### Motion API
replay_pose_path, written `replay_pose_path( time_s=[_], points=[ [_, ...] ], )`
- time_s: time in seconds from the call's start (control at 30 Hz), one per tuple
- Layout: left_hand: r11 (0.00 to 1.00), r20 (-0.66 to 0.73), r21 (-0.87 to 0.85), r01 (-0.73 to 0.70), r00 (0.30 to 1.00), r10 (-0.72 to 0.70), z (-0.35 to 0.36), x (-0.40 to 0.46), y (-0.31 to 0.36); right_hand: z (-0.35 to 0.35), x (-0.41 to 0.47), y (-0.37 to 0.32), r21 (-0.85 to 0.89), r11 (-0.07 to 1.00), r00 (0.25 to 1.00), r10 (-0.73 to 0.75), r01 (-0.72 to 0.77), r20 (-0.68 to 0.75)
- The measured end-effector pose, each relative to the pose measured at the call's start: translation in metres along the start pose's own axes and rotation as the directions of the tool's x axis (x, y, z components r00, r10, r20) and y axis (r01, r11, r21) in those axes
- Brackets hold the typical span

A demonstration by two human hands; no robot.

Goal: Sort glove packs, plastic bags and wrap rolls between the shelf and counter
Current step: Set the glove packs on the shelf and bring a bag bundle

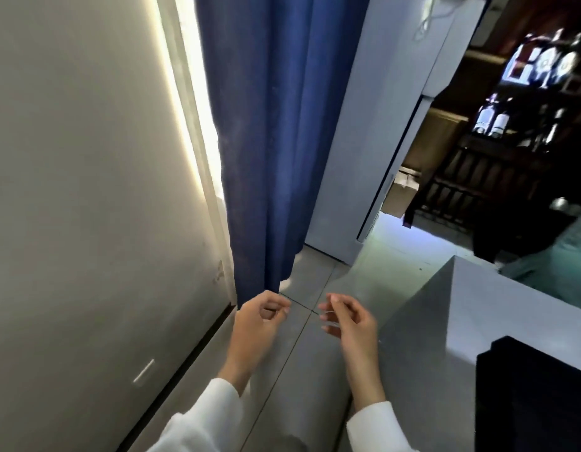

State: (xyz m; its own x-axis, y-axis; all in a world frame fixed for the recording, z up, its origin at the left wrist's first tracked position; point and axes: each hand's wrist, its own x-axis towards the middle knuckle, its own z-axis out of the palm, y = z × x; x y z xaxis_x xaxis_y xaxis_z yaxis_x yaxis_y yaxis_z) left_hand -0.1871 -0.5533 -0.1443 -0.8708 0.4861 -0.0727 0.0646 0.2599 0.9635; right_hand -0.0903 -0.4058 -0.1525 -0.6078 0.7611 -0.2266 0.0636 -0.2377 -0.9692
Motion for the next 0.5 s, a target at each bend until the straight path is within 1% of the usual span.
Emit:
replay_pose_path(
  time_s=[0.13, 0.23, 0.33, 0.5],
  points=[
    [0.999, 0.093, 0.019, -0.033, 0.995, 0.031, 0.031, 0.066, 0.012, -0.023, 0.056, -0.006, 0.015, 1.000, 0.995, -0.020, 0.021, -0.102],
    [0.999, 0.172, -0.007, -0.035, 0.985, 0.036, 0.060, 0.116, 0.019, -0.039, 0.099, -0.015, -0.001, 1.000, 0.993, -0.019, 0.019, -0.113],
    [0.998, 0.236, 0.010, -0.055, 0.970, 0.051, 0.100, 0.171, 0.027, -0.059, 0.148, -0.030, -0.013, 1.000, 0.991, -0.025, 0.024, -0.131],
    [0.996, 0.327, -0.044, 0.080, 0.943, -0.062, 0.180, 0.266, 0.056, -0.103, 0.235, -0.061, 0.002, 0.999, 0.973, -0.035, 0.037, -0.229]
  ],
)
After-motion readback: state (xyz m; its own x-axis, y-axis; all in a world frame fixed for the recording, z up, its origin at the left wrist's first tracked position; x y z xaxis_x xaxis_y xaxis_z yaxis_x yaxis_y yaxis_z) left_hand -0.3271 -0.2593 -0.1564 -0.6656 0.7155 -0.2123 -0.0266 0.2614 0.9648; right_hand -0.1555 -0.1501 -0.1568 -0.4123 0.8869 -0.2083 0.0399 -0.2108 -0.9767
